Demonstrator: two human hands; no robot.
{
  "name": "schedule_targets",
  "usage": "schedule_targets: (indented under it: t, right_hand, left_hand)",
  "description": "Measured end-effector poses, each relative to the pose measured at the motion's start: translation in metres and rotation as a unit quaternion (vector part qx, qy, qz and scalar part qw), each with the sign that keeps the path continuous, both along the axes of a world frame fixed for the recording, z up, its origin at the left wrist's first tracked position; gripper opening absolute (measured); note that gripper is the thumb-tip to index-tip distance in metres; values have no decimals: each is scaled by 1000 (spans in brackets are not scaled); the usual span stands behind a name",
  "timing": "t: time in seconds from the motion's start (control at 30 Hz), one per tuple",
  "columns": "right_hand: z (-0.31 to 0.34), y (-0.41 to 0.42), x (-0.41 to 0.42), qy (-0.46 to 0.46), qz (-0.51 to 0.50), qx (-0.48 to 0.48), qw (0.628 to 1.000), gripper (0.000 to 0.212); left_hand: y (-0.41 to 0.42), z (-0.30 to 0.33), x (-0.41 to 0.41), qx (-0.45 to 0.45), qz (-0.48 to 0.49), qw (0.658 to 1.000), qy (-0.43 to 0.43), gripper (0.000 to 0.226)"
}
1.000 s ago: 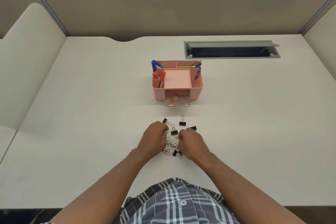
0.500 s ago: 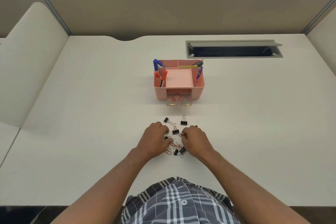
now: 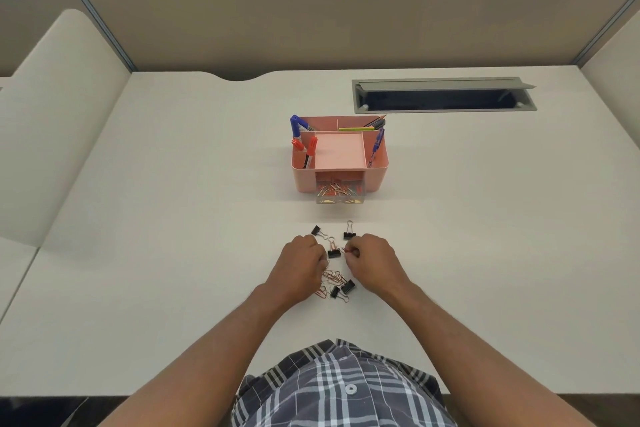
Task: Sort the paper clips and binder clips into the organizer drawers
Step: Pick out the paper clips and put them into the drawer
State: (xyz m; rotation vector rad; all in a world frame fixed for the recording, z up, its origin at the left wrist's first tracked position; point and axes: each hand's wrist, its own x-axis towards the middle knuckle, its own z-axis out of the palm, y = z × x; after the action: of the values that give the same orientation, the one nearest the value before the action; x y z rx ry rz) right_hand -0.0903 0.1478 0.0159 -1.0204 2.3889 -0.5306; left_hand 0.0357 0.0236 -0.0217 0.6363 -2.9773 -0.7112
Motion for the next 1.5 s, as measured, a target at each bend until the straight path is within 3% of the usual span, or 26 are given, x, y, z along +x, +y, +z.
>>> schedule_targets:
  t: [0.27, 0.47, 0.6, 0.8, 0.87, 0.93, 1.03, 1.37, 1.5]
  right_hand:
    - [47, -44, -42, 66, -32, -145, 987, 16]
    - [48, -79, -68, 124, 9, -86, 989, 24]
    - [45, -82, -71, 125, 17, -66, 990, 24]
    - [44, -49, -47, 106, 33, -157, 981, 17]
    - [36, -34, -29, 61, 83, -127, 987, 15]
    - [22, -23, -11, 29, 141, -34, 989, 19]
    - [-2, -11, 14, 37, 180, 41, 982, 21]
    - [-24, -4, 19, 70, 142, 3, 987, 13]
    - [-20, -4, 14, 55, 123, 11, 991, 17]
  left_hand:
    - [-1, 2, -1, 27, 6, 999, 24, 13]
    - [-1, 2, 1, 46, 14, 998, 41, 13]
    - [-5, 2, 6, 84, 30, 995, 48, 25]
    - [-16, 2, 15, 167, 84, 980, 71, 38]
    - [-17, 1, 18, 168, 91, 978, 88, 35]
    - [-16, -3, 23, 156, 79, 980, 97, 29]
    - [-13, -7, 30, 141, 52, 985, 87, 32]
    - [-10, -9, 23, 63, 13, 994, 89, 16]
    - [-8, -10, 21, 52, 26, 995, 83, 24]
